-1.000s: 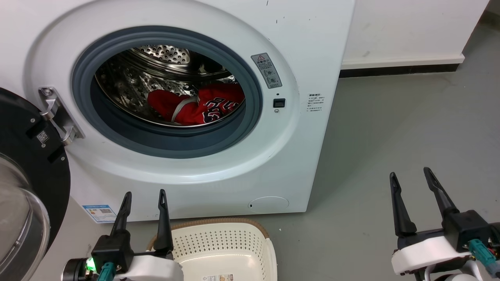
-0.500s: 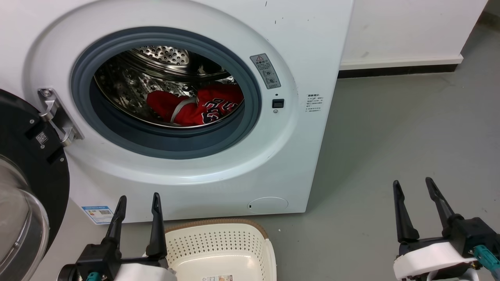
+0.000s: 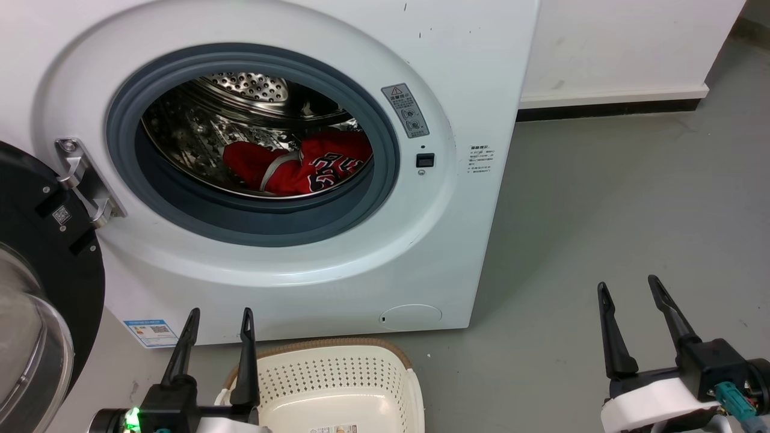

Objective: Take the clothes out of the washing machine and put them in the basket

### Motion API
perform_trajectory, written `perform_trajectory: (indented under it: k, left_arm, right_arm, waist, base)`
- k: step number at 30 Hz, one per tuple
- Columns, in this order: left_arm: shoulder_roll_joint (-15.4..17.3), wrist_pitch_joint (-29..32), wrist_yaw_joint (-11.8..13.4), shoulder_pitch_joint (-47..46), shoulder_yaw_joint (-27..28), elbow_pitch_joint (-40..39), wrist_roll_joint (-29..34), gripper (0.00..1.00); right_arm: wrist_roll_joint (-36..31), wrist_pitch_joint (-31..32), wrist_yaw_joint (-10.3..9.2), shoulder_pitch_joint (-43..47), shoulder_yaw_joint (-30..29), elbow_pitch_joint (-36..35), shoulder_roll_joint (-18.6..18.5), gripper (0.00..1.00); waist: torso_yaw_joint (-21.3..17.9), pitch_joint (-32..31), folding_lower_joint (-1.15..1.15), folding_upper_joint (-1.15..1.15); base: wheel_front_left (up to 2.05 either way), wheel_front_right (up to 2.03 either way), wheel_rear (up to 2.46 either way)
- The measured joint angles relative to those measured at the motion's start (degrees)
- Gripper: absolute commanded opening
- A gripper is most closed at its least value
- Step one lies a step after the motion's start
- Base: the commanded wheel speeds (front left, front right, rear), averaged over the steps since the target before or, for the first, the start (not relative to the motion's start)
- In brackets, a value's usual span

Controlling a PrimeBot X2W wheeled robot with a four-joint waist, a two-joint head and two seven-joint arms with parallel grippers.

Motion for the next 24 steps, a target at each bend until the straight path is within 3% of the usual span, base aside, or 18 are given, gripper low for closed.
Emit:
perform_trajectory:
  k: [16, 24]
  left_arm:
    - [-1.08, -0.29, -1.86, 0.02, 2.42, 0.44, 1.32, 1.0]
    - [-0.55, -0.29, -4.27, -5.9, 4.52, 1.46, 0.85, 1.0]
  right_arm:
    - [0.41, -0.34, 0.0, -0.13, -0.53, 0.55, 0.0, 1.0]
    - [3.08, -0.38, 0.0, -4.3, -1.12, -1.34, -0.02, 1.0]
  waist:
    - [-0.17, 0.98, 0.0, 0.0]
    - [-0.98, 7.69, 0.0, 0.0]
  base:
    - [0.0, 0.0, 0.0]
    - [0.0, 0.0, 0.0]
